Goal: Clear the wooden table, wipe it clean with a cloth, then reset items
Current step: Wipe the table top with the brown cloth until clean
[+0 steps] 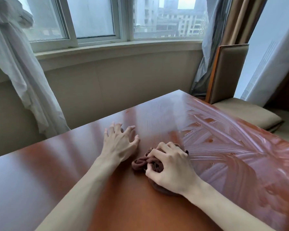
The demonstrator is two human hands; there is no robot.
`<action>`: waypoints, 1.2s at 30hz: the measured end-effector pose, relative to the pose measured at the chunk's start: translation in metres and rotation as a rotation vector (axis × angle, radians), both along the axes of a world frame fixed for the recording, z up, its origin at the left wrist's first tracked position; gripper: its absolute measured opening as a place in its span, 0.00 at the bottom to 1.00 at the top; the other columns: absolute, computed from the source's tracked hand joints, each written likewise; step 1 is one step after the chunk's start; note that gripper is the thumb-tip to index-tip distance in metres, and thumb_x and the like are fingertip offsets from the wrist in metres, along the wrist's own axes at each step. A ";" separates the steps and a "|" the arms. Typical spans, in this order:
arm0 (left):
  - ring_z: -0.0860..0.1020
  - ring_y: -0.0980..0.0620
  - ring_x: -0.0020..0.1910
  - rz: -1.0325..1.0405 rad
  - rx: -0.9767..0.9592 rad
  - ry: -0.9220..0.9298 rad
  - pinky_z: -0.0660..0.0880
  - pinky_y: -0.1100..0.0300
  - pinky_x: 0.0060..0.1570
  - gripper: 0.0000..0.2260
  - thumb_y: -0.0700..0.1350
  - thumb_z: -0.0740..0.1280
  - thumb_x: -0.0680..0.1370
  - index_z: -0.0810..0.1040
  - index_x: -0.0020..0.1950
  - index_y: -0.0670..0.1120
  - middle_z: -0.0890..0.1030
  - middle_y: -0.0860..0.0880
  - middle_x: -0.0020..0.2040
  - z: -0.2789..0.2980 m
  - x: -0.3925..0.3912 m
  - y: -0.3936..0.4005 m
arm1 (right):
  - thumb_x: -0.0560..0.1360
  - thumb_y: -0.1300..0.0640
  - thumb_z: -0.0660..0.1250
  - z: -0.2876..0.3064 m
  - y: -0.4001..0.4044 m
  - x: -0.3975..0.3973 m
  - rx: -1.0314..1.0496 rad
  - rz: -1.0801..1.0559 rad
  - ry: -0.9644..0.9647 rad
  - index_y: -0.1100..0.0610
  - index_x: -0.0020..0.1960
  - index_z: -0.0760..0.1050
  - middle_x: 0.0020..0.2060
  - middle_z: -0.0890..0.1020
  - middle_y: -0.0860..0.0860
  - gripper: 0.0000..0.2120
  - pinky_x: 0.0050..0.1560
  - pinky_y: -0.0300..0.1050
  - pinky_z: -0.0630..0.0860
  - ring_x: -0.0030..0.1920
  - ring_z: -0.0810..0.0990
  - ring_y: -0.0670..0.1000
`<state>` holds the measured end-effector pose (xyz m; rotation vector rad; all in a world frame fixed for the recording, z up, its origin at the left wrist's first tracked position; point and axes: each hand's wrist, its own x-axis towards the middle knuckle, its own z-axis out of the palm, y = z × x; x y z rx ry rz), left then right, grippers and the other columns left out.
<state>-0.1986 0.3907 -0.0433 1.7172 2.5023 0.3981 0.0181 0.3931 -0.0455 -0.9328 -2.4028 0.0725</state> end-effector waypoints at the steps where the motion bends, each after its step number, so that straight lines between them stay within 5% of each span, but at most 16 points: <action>1: 0.52 0.42 0.80 -0.012 -0.006 -0.007 0.49 0.41 0.78 0.26 0.66 0.52 0.79 0.65 0.76 0.63 0.62 0.45 0.78 -0.005 0.002 0.003 | 0.69 0.40 0.66 0.001 0.009 -0.003 0.000 0.000 -0.004 0.44 0.46 0.81 0.43 0.78 0.43 0.12 0.48 0.45 0.76 0.46 0.77 0.49; 5: 0.53 0.46 0.80 -0.003 0.023 0.000 0.48 0.44 0.78 0.32 0.68 0.44 0.75 0.61 0.78 0.65 0.60 0.50 0.80 -0.019 0.000 0.004 | 0.69 0.35 0.60 0.008 0.096 -0.037 -0.053 -0.108 -0.076 0.46 0.48 0.81 0.43 0.79 0.45 0.19 0.47 0.48 0.75 0.49 0.78 0.54; 11: 0.48 0.51 0.81 0.028 0.058 0.037 0.44 0.49 0.79 0.30 0.70 0.43 0.76 0.57 0.78 0.68 0.55 0.55 0.82 -0.022 0.001 0.007 | 0.72 0.39 0.67 0.006 0.249 -0.116 -0.090 -0.291 -0.047 0.50 0.48 0.81 0.47 0.79 0.52 0.16 0.45 0.49 0.66 0.53 0.78 0.60; 17: 0.47 0.52 0.81 0.042 0.050 0.052 0.43 0.50 0.79 0.31 0.72 0.40 0.75 0.55 0.78 0.70 0.53 0.57 0.82 -0.022 0.001 0.007 | 0.74 0.40 0.66 0.014 0.320 -0.159 -0.140 -0.328 -0.058 0.50 0.57 0.82 0.53 0.80 0.54 0.18 0.56 0.53 0.71 0.60 0.76 0.62; 22: 0.46 0.51 0.81 0.032 0.010 0.008 0.42 0.48 0.79 0.31 0.71 0.42 0.75 0.53 0.79 0.68 0.52 0.55 0.82 -0.017 0.003 0.007 | 0.73 0.40 0.66 0.014 0.255 -0.127 -0.129 -0.254 -0.062 0.50 0.50 0.81 0.48 0.79 0.51 0.15 0.48 0.49 0.68 0.55 0.77 0.59; 31: 0.50 0.45 0.81 -0.009 -0.015 0.003 0.45 0.44 0.79 0.27 0.67 0.50 0.80 0.58 0.79 0.64 0.55 0.50 0.82 -0.016 0.002 0.003 | 0.70 0.42 0.67 0.003 0.013 0.007 0.004 -0.017 -0.007 0.47 0.46 0.81 0.43 0.79 0.44 0.12 0.50 0.47 0.75 0.47 0.77 0.52; 36: 0.49 0.45 0.81 -0.017 -0.003 -0.012 0.43 0.44 0.79 0.27 0.67 0.50 0.81 0.57 0.80 0.64 0.54 0.50 0.83 -0.018 0.001 0.004 | 0.69 0.42 0.68 0.006 0.008 0.012 0.014 0.061 -0.007 0.46 0.45 0.81 0.42 0.78 0.44 0.10 0.48 0.47 0.77 0.46 0.77 0.50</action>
